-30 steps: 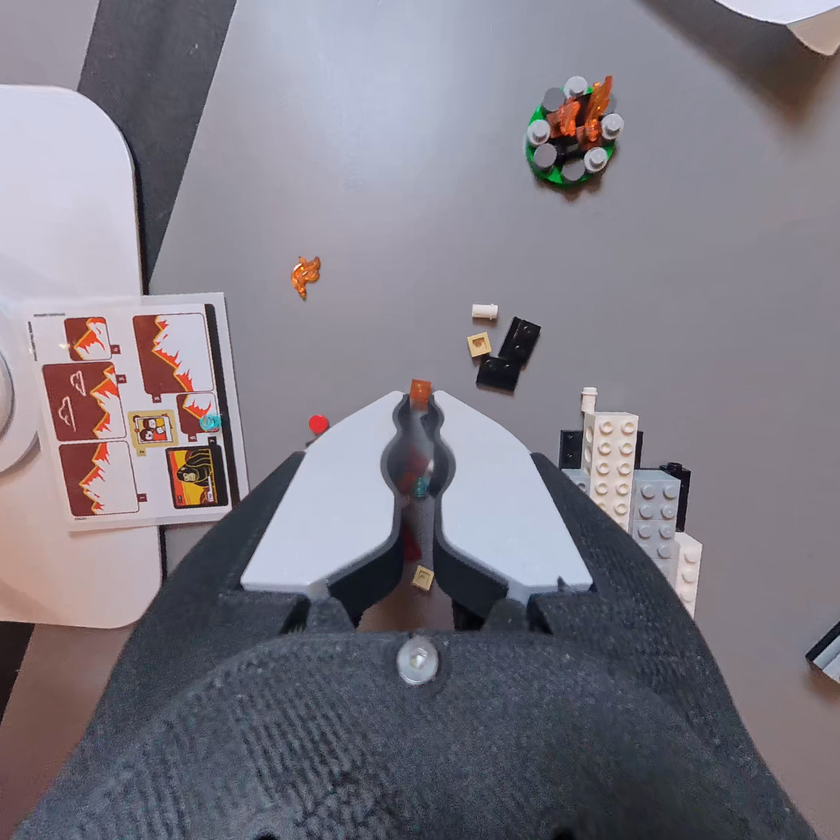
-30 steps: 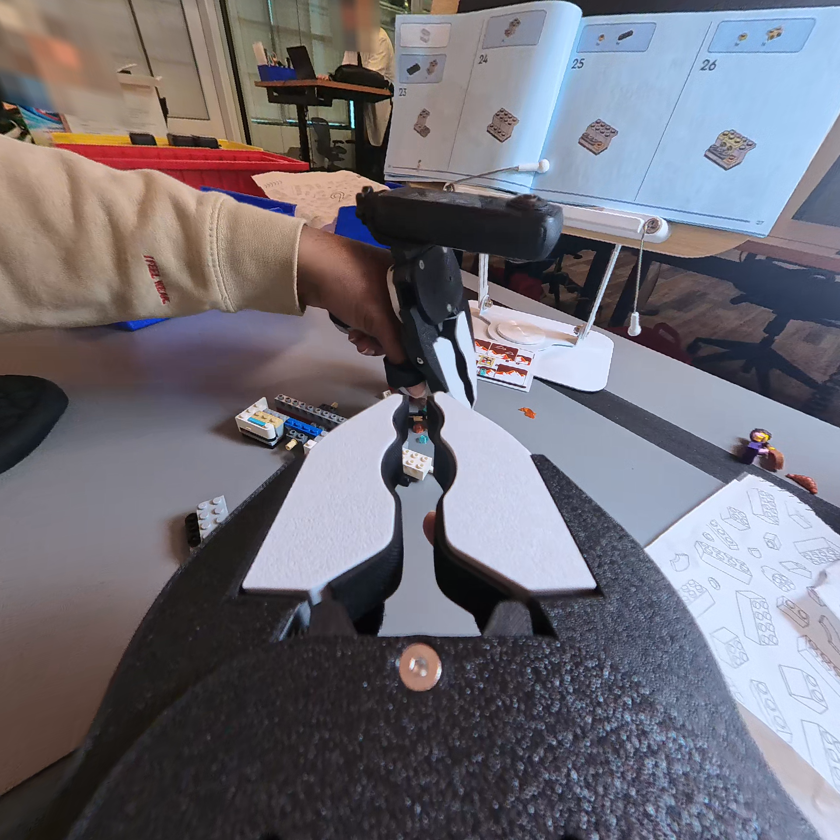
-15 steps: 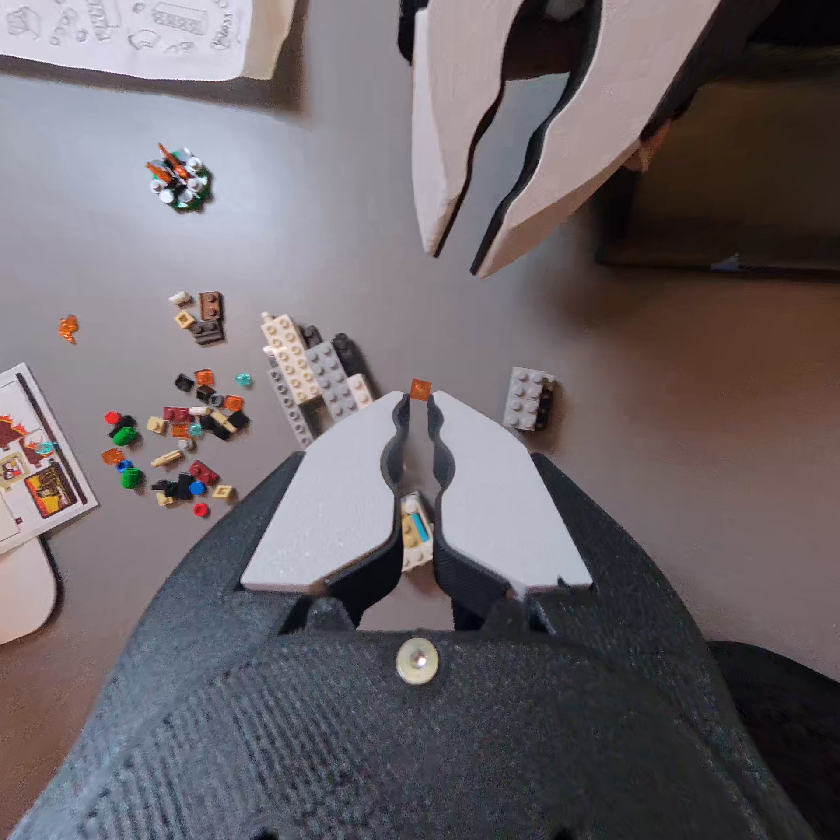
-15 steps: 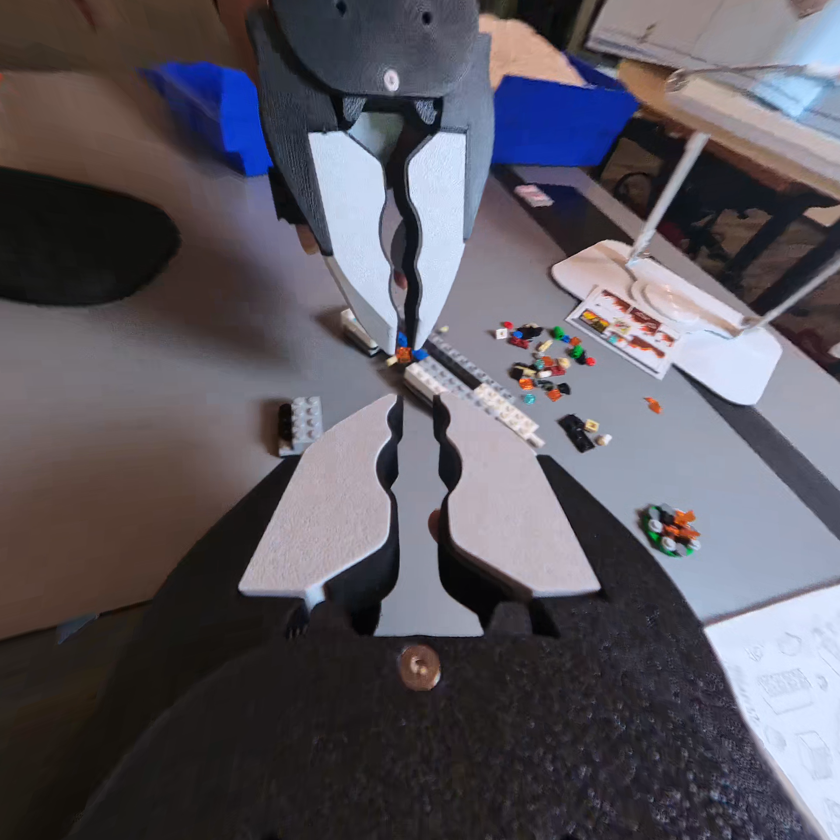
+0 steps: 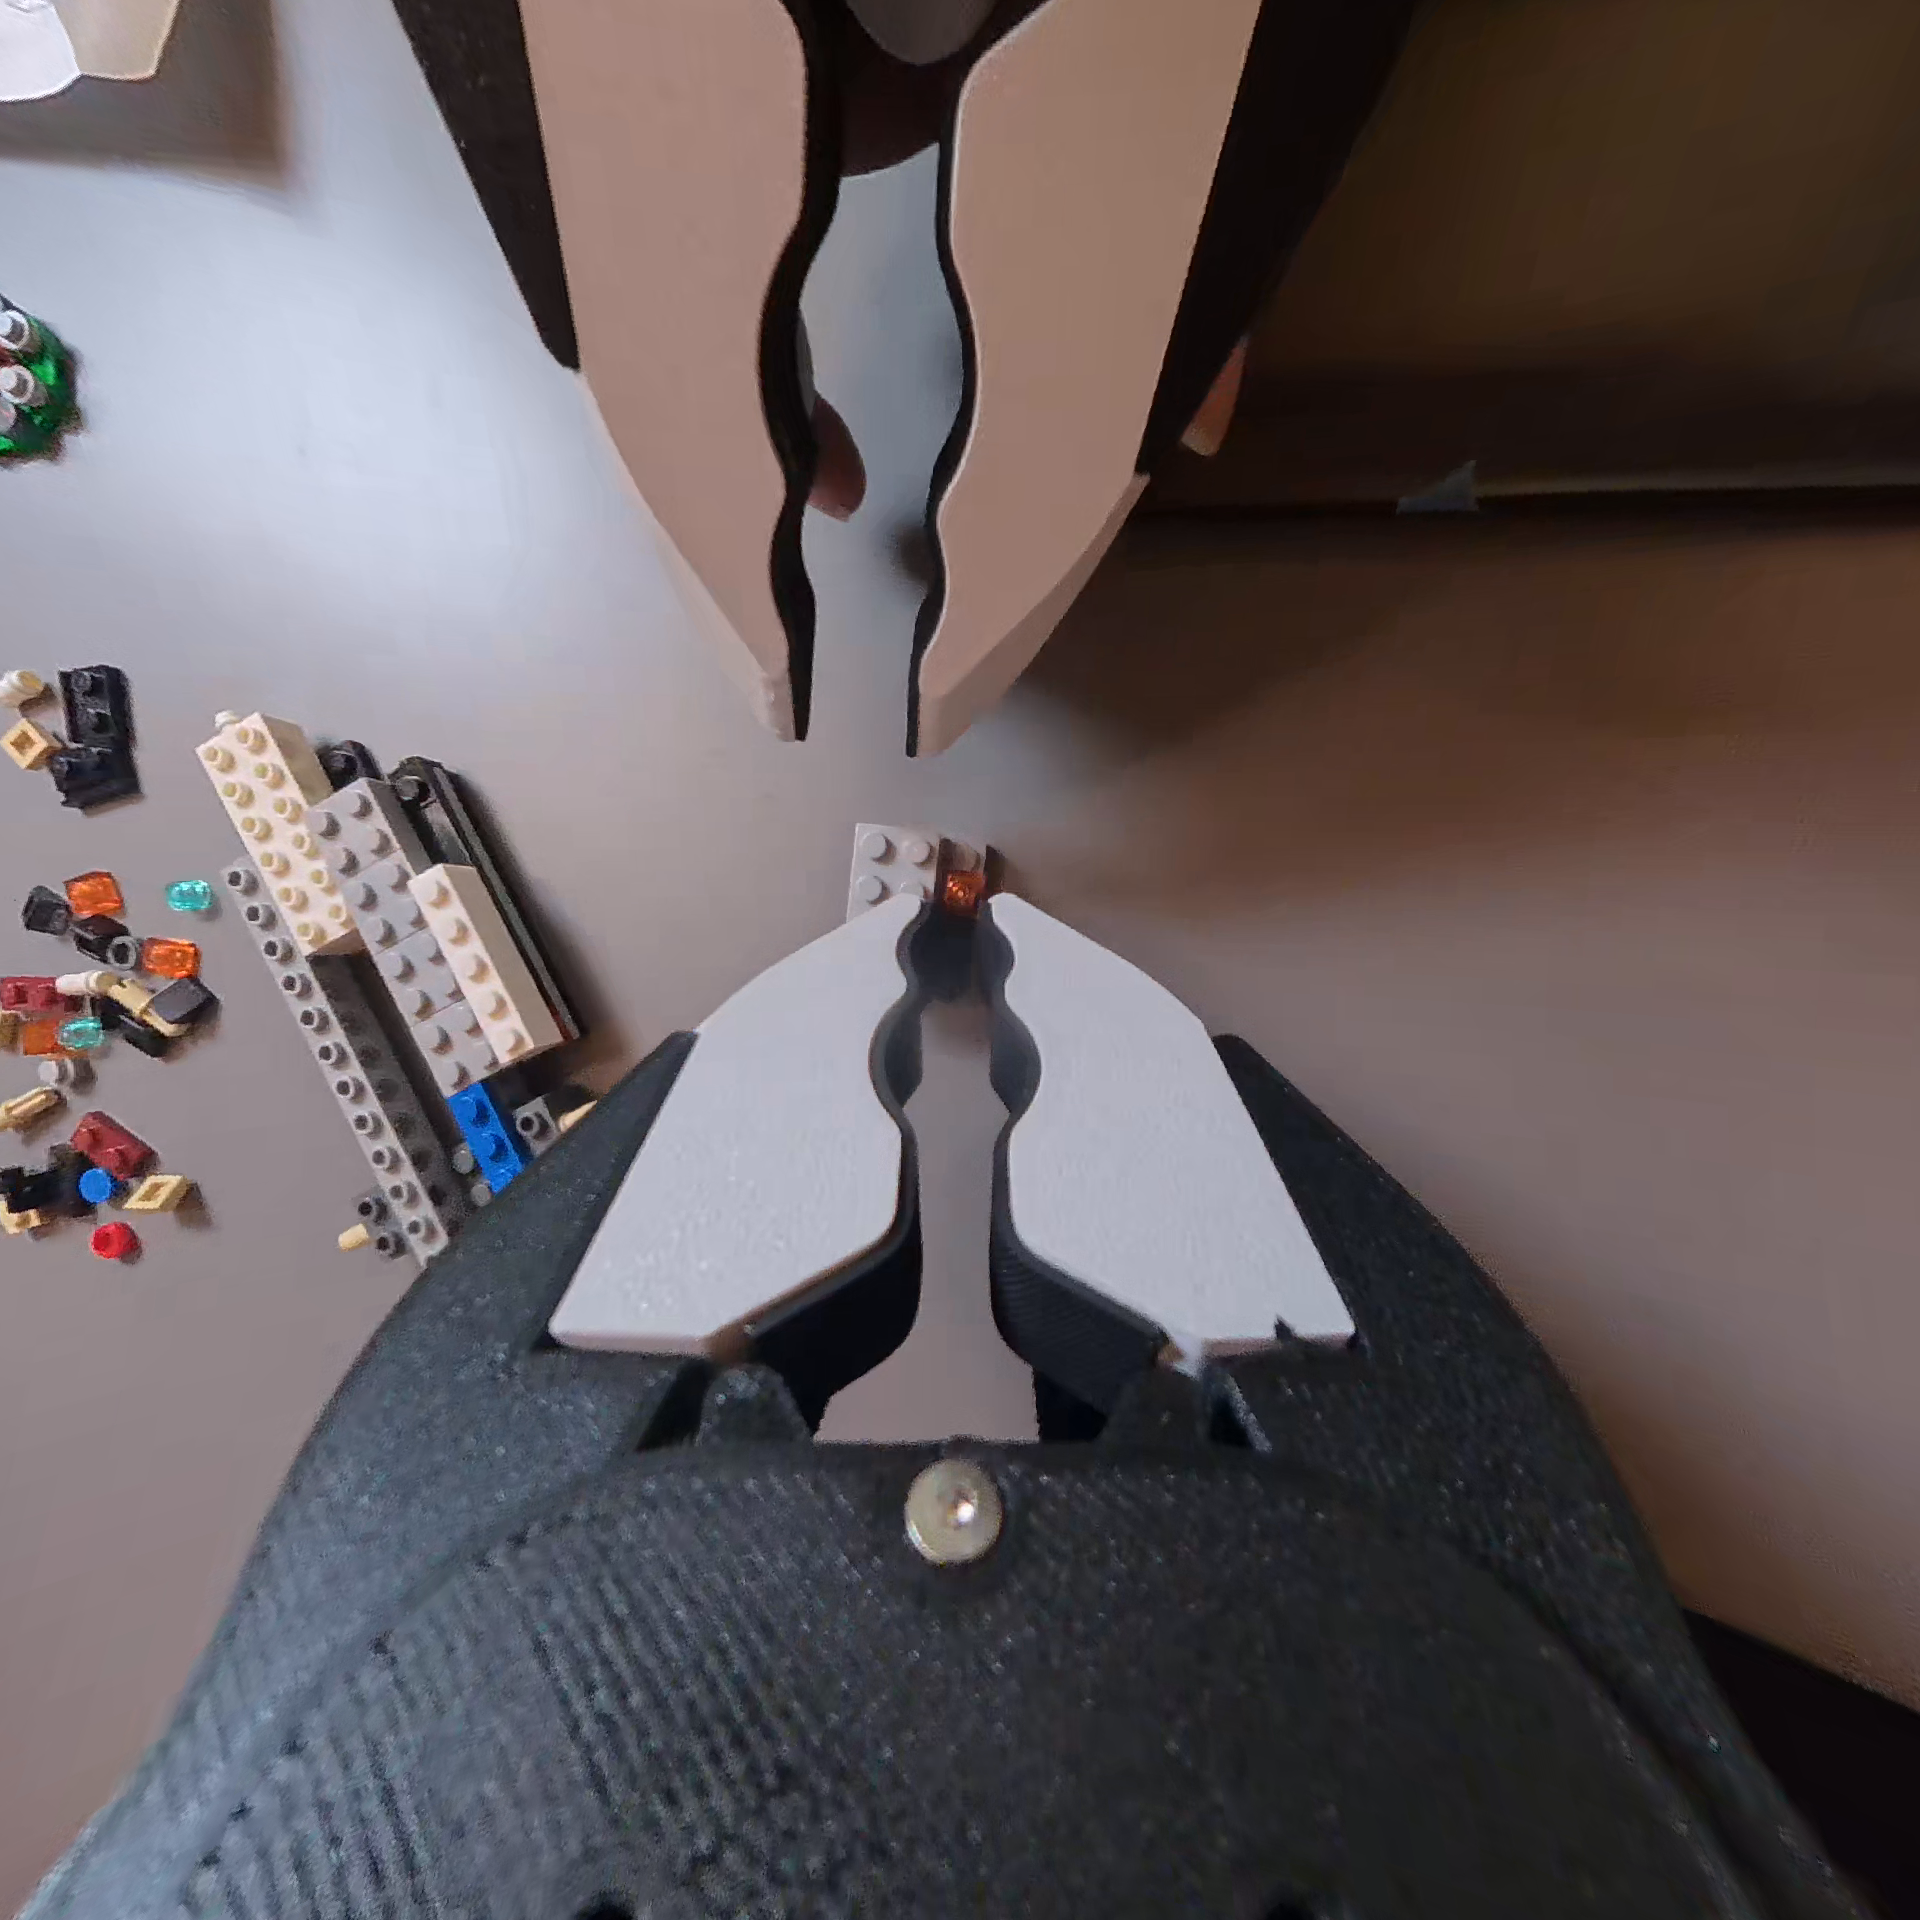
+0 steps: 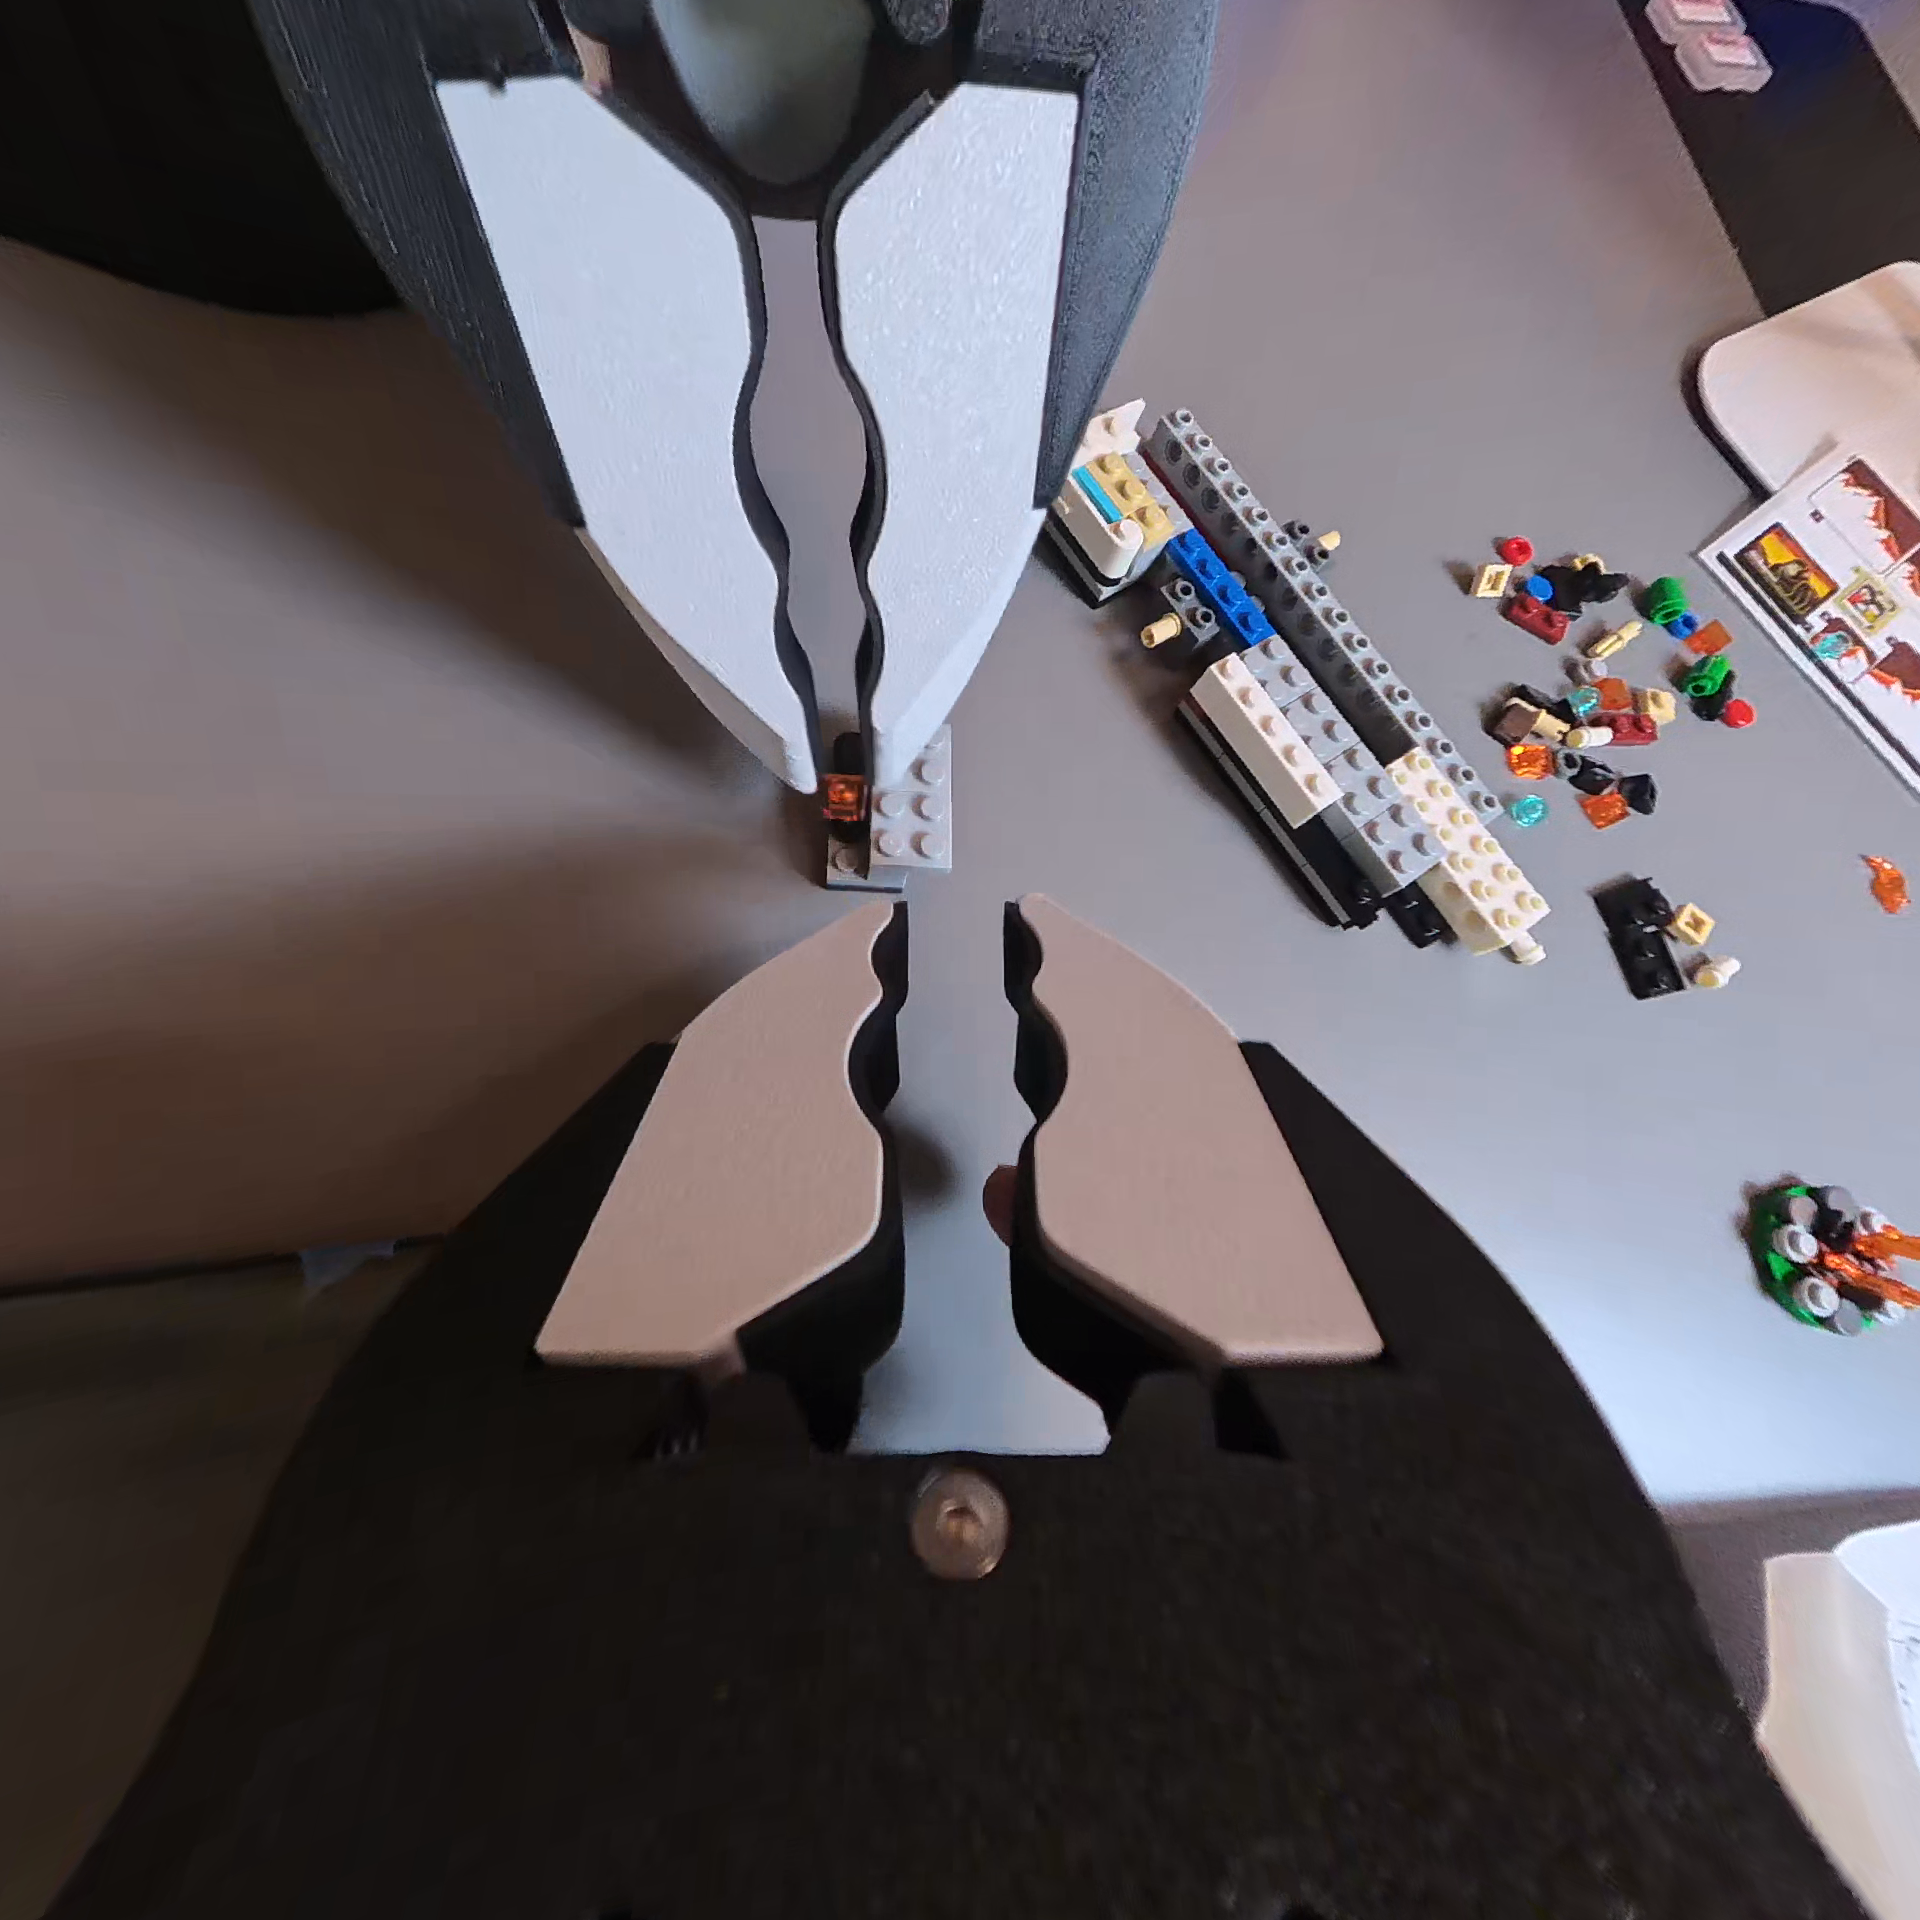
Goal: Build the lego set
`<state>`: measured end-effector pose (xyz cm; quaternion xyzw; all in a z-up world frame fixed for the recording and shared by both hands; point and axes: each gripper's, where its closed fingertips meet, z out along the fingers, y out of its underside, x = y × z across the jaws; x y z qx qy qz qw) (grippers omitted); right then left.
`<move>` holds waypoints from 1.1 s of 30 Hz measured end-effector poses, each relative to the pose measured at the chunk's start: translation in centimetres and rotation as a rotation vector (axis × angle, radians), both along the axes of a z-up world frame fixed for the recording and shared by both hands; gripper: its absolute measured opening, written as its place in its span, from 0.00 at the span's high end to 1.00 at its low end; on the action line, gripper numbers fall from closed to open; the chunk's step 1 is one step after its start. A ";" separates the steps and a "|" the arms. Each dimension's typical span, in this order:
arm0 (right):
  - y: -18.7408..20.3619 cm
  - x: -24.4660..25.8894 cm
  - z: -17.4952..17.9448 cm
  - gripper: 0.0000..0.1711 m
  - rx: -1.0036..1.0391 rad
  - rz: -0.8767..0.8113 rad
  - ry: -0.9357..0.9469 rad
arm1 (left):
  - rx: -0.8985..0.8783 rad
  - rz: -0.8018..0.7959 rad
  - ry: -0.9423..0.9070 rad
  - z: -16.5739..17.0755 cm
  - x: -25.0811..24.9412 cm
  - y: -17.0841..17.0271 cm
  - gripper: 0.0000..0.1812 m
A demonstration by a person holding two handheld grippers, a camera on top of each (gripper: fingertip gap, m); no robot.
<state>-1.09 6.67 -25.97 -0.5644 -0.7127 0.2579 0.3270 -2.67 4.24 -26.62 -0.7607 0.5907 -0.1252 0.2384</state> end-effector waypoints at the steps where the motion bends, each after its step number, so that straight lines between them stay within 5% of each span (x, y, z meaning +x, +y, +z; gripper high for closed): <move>1: 0.0 0.0 -0.1 0.90 0.002 0.000 -0.001 | 0.018 -0.003 0.009 -0.1 0.0 0.1 0.96; 19: -0.2 -0.4 -1.1 0.90 0.037 0.017 -0.049 | 0.222 -0.016 0.052 -0.4 0.2 0.8 0.94; 33: -1.6 0.6 -0.7 0.91 0.013 0.104 -0.086 | 0.194 0.079 -0.058 -0.4 -0.4 1.5 0.87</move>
